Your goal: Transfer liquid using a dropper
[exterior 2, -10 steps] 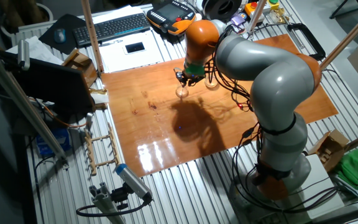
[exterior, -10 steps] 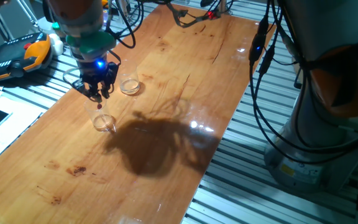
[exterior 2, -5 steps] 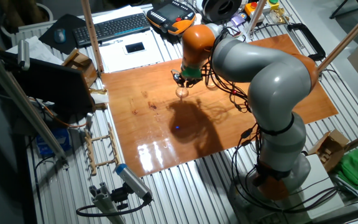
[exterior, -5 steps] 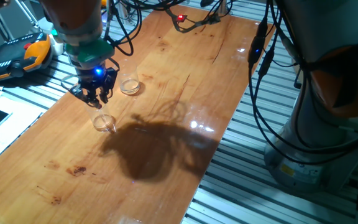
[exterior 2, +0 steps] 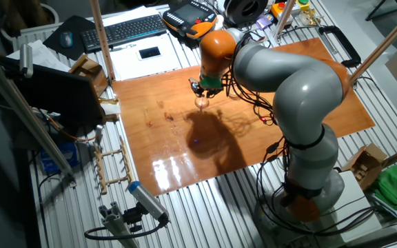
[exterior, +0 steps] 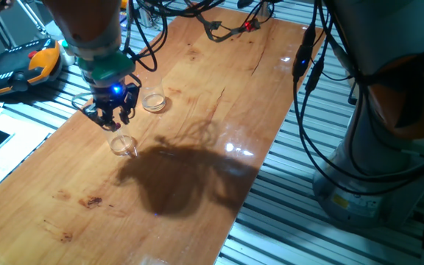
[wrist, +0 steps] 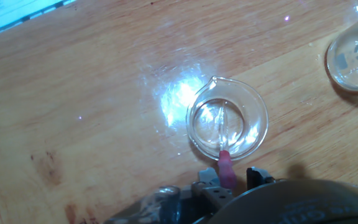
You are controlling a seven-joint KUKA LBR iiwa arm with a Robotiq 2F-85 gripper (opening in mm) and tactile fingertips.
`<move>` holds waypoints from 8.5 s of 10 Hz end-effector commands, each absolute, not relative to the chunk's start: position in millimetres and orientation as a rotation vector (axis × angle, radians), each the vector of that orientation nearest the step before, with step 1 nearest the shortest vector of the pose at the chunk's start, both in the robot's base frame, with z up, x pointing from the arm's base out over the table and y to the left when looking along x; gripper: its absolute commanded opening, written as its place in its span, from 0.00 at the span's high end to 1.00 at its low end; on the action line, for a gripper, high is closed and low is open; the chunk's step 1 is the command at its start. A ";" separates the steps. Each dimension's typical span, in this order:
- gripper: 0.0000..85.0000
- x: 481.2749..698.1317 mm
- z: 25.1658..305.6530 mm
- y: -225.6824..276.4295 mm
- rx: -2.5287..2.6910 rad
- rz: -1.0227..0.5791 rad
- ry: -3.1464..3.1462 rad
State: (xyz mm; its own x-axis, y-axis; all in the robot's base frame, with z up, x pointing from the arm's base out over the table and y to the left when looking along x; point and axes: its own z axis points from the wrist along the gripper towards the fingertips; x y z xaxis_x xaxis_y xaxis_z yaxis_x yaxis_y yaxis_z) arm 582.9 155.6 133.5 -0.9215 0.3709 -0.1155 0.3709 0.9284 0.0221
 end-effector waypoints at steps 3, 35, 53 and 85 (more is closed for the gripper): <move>0.60 582.4 123.2 155.8 0.577 0.009 2.960; 0.71 584.7 123.2 156.3 0.640 -0.023 2.903; 0.74 588.1 130.6 153.7 0.641 -0.046 2.897; 0.99 589.1 132.7 153.3 0.616 -0.034 2.913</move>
